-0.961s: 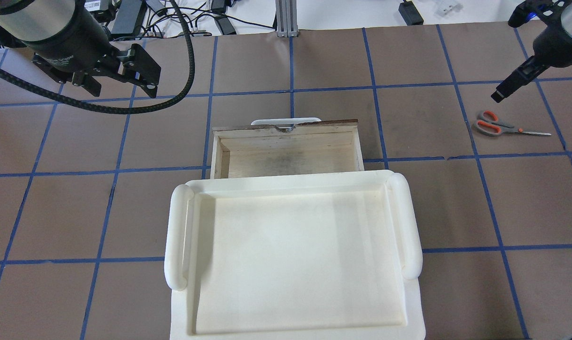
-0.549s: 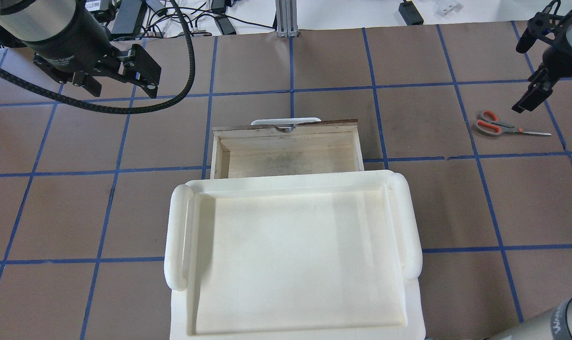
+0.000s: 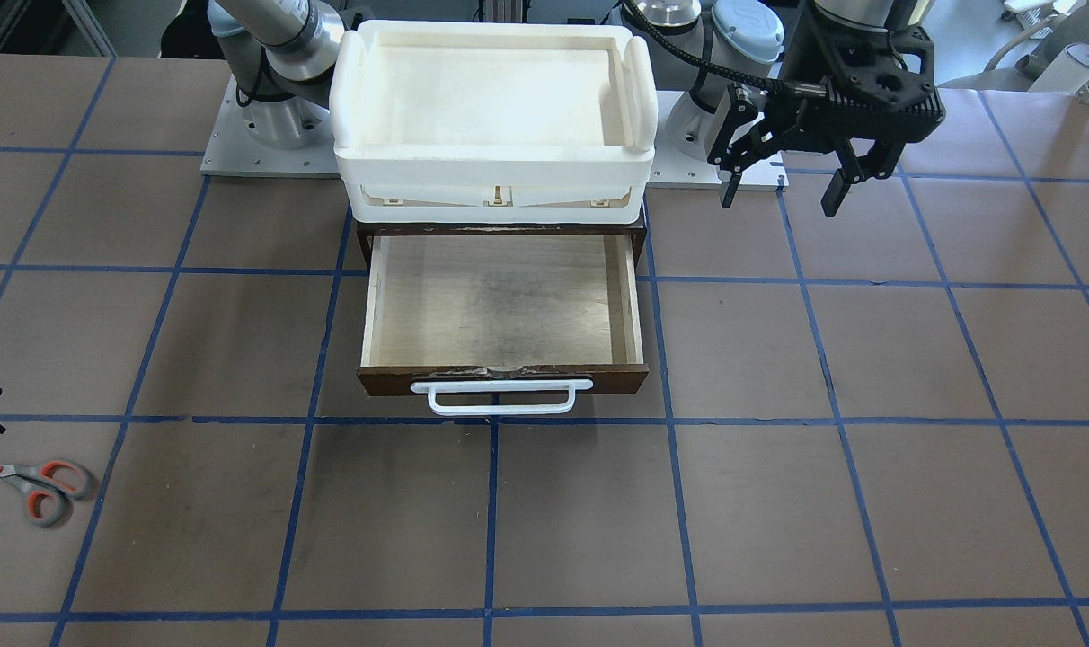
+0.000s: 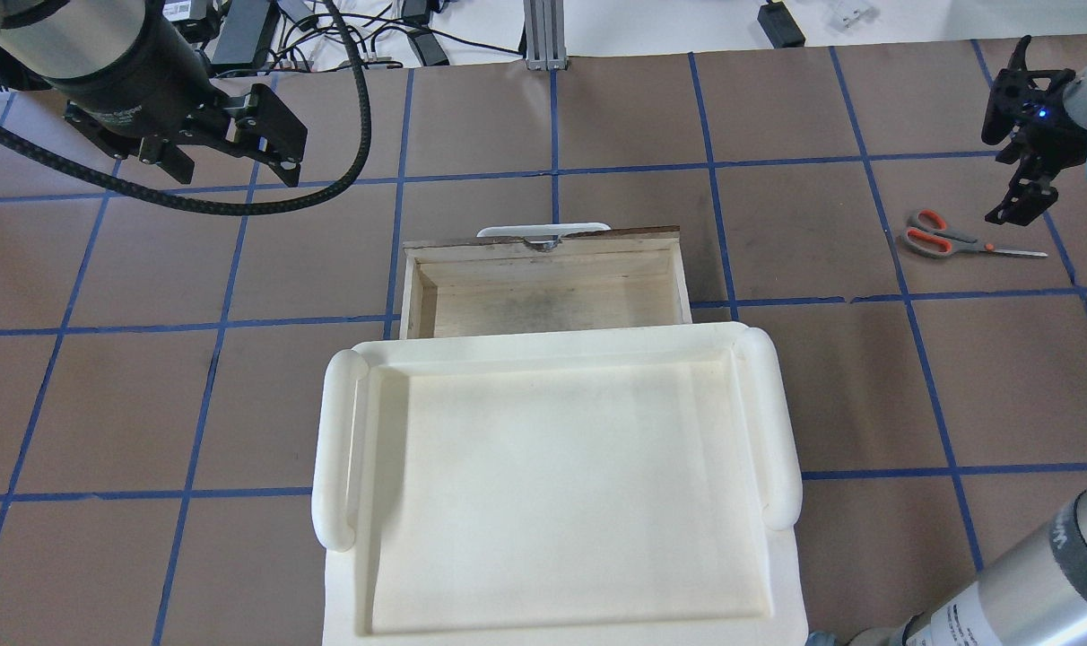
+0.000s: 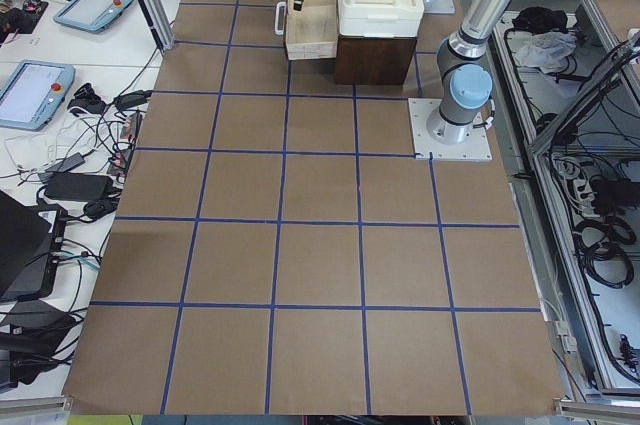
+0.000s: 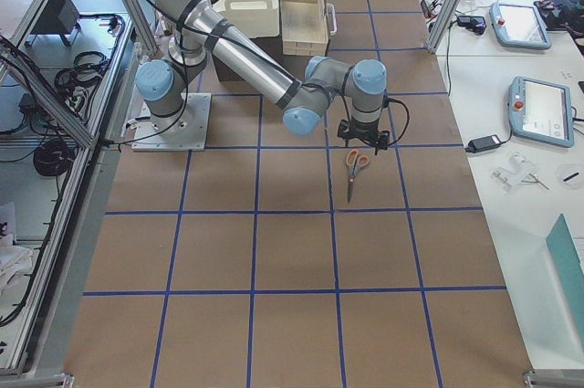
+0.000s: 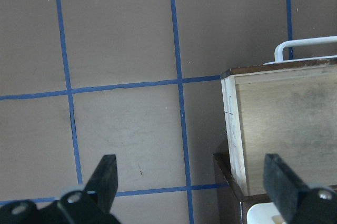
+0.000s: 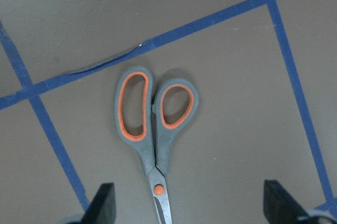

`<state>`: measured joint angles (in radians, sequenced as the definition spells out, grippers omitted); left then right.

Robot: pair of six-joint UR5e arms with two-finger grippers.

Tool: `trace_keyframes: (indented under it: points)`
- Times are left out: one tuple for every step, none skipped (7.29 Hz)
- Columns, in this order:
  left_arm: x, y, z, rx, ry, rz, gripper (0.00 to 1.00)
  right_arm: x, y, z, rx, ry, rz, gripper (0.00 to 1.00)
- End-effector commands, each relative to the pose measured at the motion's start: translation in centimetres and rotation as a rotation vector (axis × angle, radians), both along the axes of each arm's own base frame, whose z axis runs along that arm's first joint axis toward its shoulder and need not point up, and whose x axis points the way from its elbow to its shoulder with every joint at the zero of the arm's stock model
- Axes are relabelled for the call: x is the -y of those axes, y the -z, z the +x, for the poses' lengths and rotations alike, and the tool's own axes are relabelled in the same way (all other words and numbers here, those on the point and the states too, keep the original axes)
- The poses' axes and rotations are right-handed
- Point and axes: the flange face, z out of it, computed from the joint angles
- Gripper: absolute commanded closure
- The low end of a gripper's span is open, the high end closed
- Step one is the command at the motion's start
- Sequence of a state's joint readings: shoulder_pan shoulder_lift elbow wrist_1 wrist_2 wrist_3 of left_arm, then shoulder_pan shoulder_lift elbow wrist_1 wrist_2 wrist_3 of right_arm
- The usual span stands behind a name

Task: Put scissors in drawer and close it
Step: 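Lower the open right gripper over the scissors handles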

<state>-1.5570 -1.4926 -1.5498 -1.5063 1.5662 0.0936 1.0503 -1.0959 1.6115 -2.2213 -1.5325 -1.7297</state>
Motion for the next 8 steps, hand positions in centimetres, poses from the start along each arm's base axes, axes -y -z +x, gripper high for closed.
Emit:
trace_keyframes:
  points:
    - [0.0, 0.1, 0.0, -0.002, -0.012, 0.001, 0.00, 0.1, 3.1, -1.8, 0.027, -0.004, 0.022, 0.01]
    - [0.0, 0.1, 0.0, -0.002, -0.012, 0.001, 0.00, 0.4, 4.2, -2.1, 0.029, -0.046, 0.034, 0.03]
    - [0.0, 0.1, 0.0, -0.002, -0.012, 0.001, 0.00, 0.5, 5.6, -2.8, 0.032, -0.051, 0.039, 0.05]
    - [0.0, 0.1, 0.0, 0.003, -0.011, 0.001, 0.00, 0.5, 6.4, -3.0, 0.036, -0.060, 0.046, 0.15]
    - [0.0, 0.1, 0.0, 0.003, -0.011, 0.001, 0.00, 0.5, 6.6, -3.0, 0.036, -0.060, 0.050, 0.15]
    - [0.0, 0.1, 0.0, 0.003, -0.010, 0.001, 0.00, 0.5, 7.4, -3.0, 0.044, -0.062, 0.061, 0.15]
    - [0.1, 0.2, 0.0, 0.005, 0.005, 0.004, 0.00, 0.5, 7.4, -3.1, 0.042, -0.062, 0.062, 0.14]
    - [0.1, 0.2, 0.0, 0.004, 0.006, 0.003, 0.00, 0.5, 7.4, -3.0, 0.043, -0.062, 0.063, 0.14]
